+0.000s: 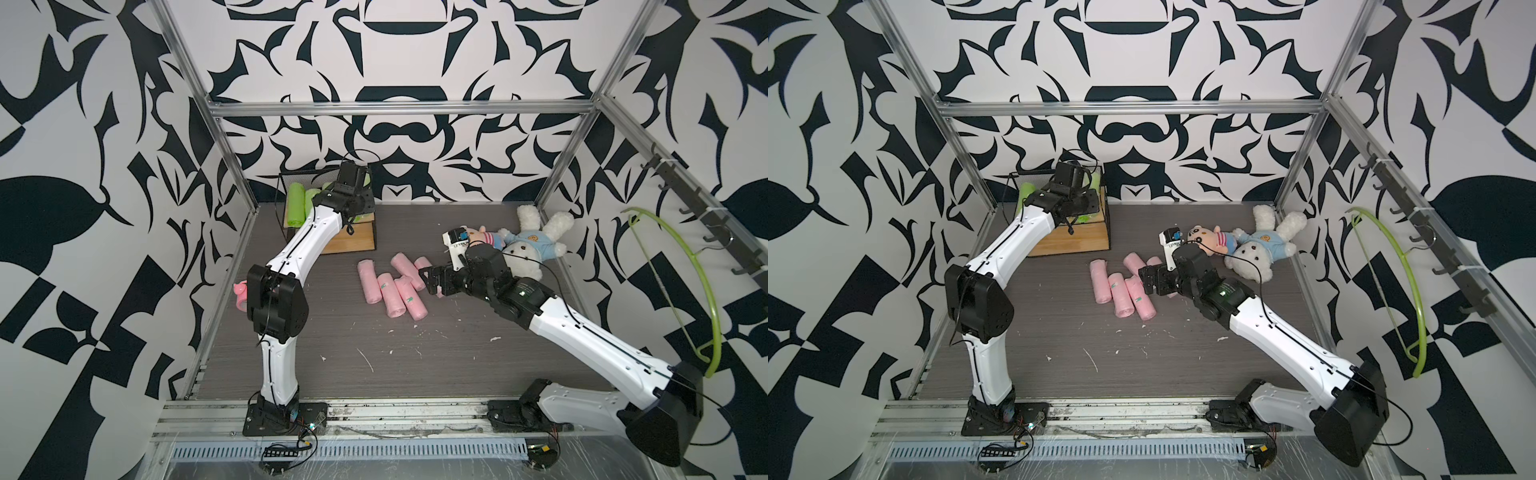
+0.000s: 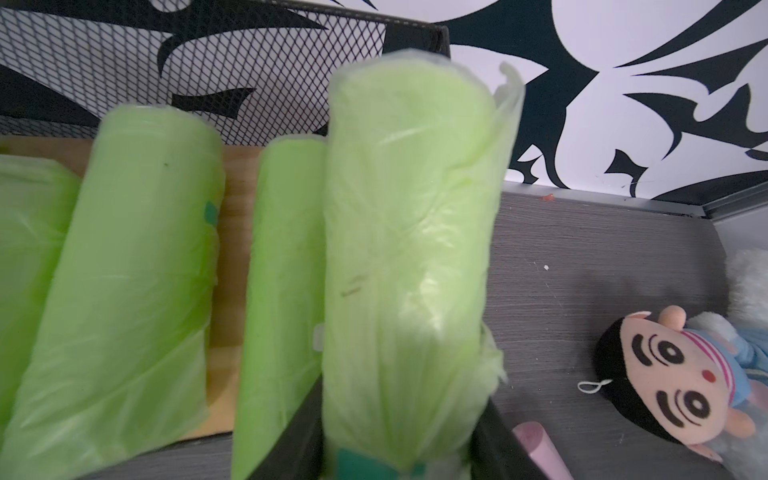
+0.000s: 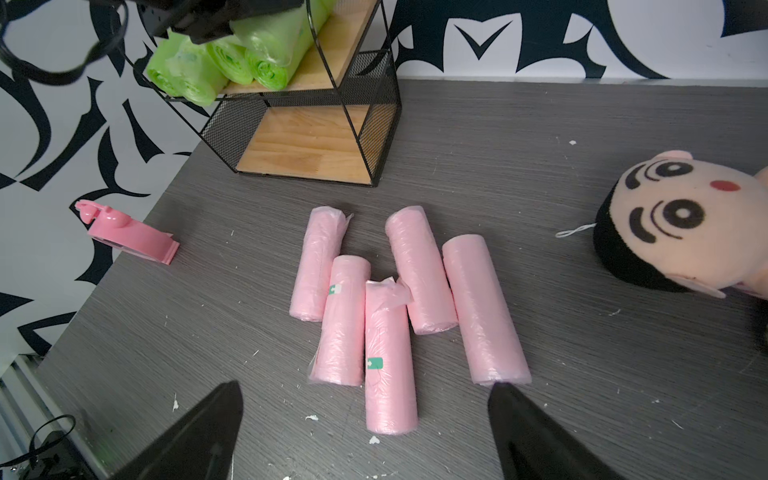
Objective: Sort the rolls of trash bags by color and place them on the shelf
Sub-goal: Place the roll of trash bags on the shelf.
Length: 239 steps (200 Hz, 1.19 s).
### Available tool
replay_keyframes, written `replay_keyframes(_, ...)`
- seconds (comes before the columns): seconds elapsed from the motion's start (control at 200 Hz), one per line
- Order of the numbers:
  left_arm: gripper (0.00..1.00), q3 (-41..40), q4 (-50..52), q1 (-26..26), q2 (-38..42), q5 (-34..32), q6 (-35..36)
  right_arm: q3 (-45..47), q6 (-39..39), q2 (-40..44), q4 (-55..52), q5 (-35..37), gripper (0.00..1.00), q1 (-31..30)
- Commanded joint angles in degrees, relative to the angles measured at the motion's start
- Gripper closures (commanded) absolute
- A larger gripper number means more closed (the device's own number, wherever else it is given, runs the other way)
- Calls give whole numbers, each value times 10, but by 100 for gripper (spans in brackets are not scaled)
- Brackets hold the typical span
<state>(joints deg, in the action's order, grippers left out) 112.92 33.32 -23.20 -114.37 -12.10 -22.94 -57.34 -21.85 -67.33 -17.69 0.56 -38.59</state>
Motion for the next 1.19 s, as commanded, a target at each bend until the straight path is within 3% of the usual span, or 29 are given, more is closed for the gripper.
replay_keyframes(0.0, 60, 25, 5, 3, -10, -15, -2, -6, 7, 5, 22, -6, 2, 3)
replay_keyframes(0.62, 46, 59, 28, 3, -42, -30, 20, 11, 2, 21, 28, -5, 2, 4)
replay_keyframes(1.19, 37, 44, 22, 3, 5, -21, 38, 14, 5, 11, 35, -6, 2, 4)
